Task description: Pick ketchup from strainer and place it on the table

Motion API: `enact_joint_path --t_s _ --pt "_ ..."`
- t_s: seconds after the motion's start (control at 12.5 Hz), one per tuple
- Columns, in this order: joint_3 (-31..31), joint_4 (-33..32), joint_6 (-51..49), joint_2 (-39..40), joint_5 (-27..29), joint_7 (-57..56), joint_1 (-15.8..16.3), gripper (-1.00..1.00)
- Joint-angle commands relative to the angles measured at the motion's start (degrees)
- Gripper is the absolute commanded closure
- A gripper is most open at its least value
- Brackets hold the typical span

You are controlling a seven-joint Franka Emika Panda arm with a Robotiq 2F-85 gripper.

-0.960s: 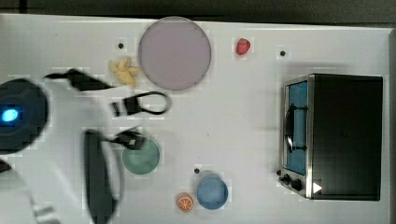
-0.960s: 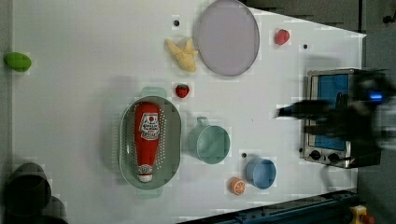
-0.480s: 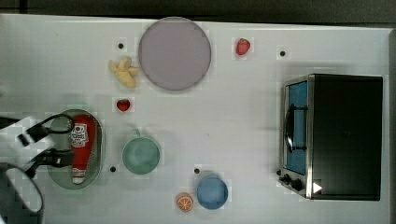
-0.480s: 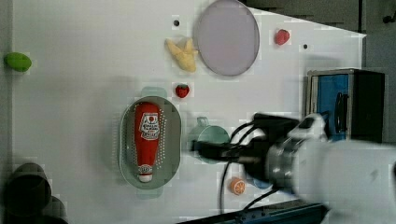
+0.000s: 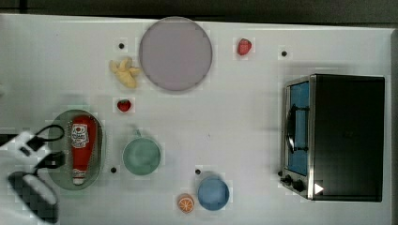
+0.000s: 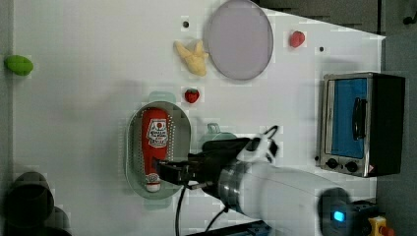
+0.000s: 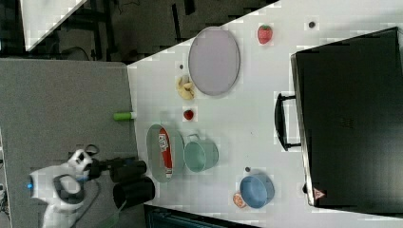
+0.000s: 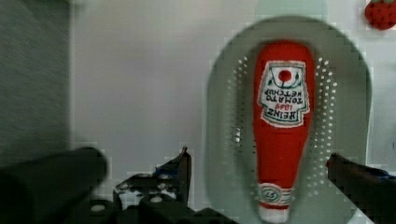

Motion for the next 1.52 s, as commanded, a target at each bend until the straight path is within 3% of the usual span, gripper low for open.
enact_joint_path --t_s 0.08,0.56,0.88,0.96,1.2,1.52 --pt "-2.1 -1.3 3.7 7.2 -7.1 9.9 -1.8 -1.0" --pt "-3.4 0.2 9.6 20.6 -22.9 17.7 -1.1 -1.0" --pt "-5.7 3.8 9.5 25.9 -29.9 23.7 1.5 -1.0" --pt "-6.6 4.4 8.2 26.8 -31.2 24.3 2.5 -0.92" --pt "-8.3 5.3 8.4 27.9 -33.3 24.3 4.5 -0.19" --pt "-5.6 4.5 7.9 24.2 -32.1 24.3 3.0 -0.13"
